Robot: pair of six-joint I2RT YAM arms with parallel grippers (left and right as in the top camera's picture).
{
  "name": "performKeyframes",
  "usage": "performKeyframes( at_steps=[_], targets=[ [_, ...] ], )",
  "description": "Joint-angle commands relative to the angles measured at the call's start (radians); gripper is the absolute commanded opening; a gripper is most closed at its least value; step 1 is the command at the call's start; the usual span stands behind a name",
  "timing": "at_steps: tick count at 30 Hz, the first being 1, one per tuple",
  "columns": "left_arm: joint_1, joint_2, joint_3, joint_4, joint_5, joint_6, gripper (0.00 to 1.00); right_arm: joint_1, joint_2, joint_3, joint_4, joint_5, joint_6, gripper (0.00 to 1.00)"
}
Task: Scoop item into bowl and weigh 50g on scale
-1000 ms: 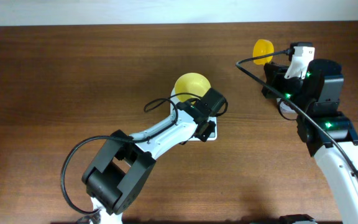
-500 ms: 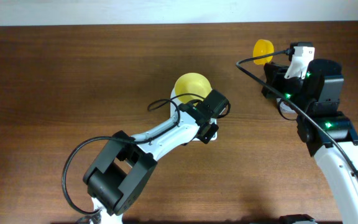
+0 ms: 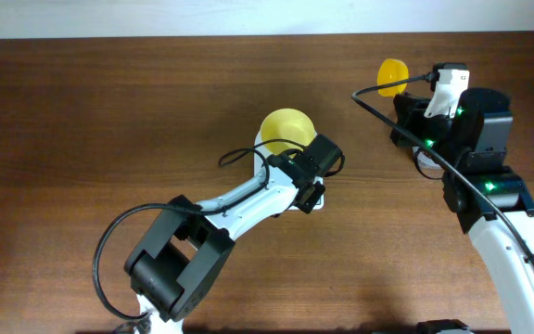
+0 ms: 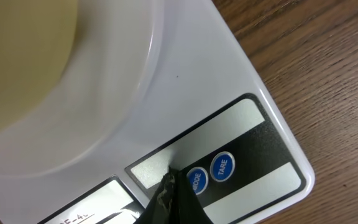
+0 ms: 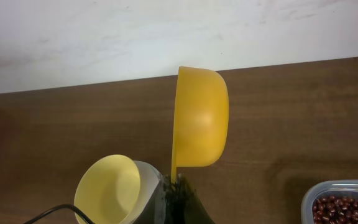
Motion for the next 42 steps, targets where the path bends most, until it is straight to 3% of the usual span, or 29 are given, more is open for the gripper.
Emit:
performKeyframes(
  at_steps=[1, 20, 24, 33, 37, 42],
  targets=[
    [0.003, 0.038, -0.01, -0.016, -0.027, -0.014, 0.0, -0.003, -0.015, 0.015, -0.001, 0.009, -0.011, 0.04],
    [0.009, 0.061, -0.01, 0.002, -0.023, -0.021, 0.0, -0.003, -0.015, 0.015, -0.001, 0.008, -0.01, 0.04],
    [0.011, 0.037, 0.01, -0.056, -0.027, -0.021, 0.0, -0.003, -0.015, 0.015, -0.001, 0.008, -0.01, 0.04],
    [0.031, -0.312, 0.072, -0.121, -0.024, -0.021, 0.0, -0.003, -0.015, 0.015, -0.001, 0.009, -0.01, 0.04],
    [0.142, -0.481, 0.072, -0.074, -0.027, -0.01, 0.01, -0.003, -0.013, 0.015, 0.0, 0.009, -0.01, 0.04],
    [0.339, -0.541, 0.072, 0.037, -0.026, -0.01, 0.14, -0.003, -0.012, 0.015, 0.0, 0.008, -0.007, 0.04]
  ],
)
